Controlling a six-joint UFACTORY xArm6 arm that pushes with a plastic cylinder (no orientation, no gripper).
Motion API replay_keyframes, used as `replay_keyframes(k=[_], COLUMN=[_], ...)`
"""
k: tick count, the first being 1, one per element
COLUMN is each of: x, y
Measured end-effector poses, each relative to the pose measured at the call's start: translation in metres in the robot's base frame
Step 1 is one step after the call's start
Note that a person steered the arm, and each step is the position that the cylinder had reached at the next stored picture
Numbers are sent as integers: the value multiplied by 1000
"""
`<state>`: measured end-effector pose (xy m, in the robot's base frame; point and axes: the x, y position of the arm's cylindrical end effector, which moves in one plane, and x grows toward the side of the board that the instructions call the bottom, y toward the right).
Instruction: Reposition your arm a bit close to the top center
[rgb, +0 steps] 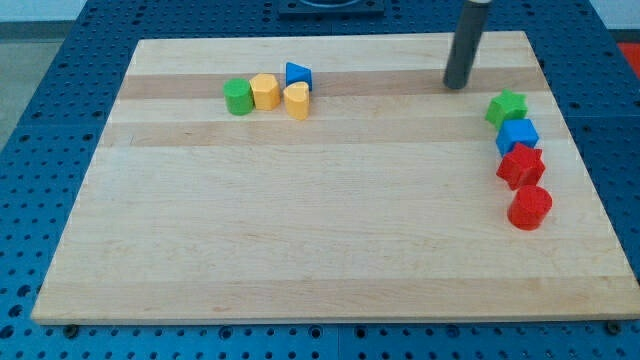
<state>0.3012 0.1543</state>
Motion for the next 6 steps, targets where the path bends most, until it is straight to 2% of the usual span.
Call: replay_keyframes(k=[2,4,6], x=[0,-56,-68], y=[-84,-141,-220])
